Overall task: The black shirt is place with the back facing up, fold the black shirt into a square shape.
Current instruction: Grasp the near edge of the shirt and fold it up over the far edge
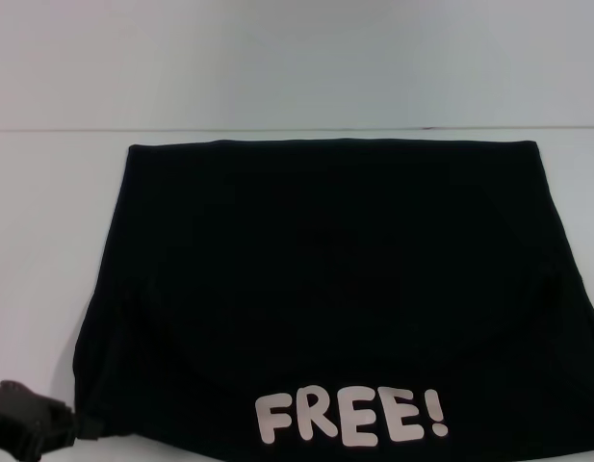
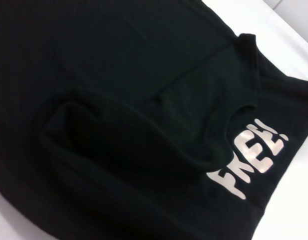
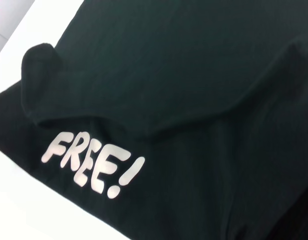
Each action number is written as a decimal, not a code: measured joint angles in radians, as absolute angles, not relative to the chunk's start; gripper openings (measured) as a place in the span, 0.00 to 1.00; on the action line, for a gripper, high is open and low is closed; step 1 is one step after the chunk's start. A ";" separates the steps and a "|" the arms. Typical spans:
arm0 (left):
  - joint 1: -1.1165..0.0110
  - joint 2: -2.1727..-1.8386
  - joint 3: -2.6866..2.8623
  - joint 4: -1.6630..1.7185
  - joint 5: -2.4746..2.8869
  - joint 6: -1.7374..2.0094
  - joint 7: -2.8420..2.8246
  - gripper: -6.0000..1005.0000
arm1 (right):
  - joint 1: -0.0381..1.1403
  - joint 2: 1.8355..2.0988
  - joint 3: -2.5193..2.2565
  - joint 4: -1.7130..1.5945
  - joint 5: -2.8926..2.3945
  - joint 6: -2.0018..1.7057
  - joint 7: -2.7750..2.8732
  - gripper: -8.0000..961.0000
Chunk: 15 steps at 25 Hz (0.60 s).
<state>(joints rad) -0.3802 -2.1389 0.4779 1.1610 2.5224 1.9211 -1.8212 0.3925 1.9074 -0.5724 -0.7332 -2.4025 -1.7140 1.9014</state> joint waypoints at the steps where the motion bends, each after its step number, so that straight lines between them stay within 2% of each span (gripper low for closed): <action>1: -0.386 -2.136 0.477 1.159 2.525 1.919 -1.820 0.01 | 0.393 1.908 -0.570 -0.734 -2.402 -1.714 1.901 0.07; 10: -0.530 -2.083 0.469 1.027 2.517 1.713 -1.850 0.01 | 0.490 1.907 -0.475 -0.722 -2.394 -1.651 1.877 0.07; 11: -0.594 -2.057 0.466 0.930 2.516 1.598 -1.861 0.01 | 0.503 1.906 -0.464 -0.717 -2.394 -1.635 1.877 0.07; 15: -0.677 -2.020 0.468 0.803 2.519 1.443 -1.884 0.01 | 0.554 1.906 -0.428 -0.703 -2.393 -1.567 1.877 0.07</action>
<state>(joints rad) -0.6765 -2.0203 0.4676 0.8030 2.5193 1.4426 -1.8838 0.5543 1.9056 -0.4278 -0.7028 -2.3930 -1.5666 1.8772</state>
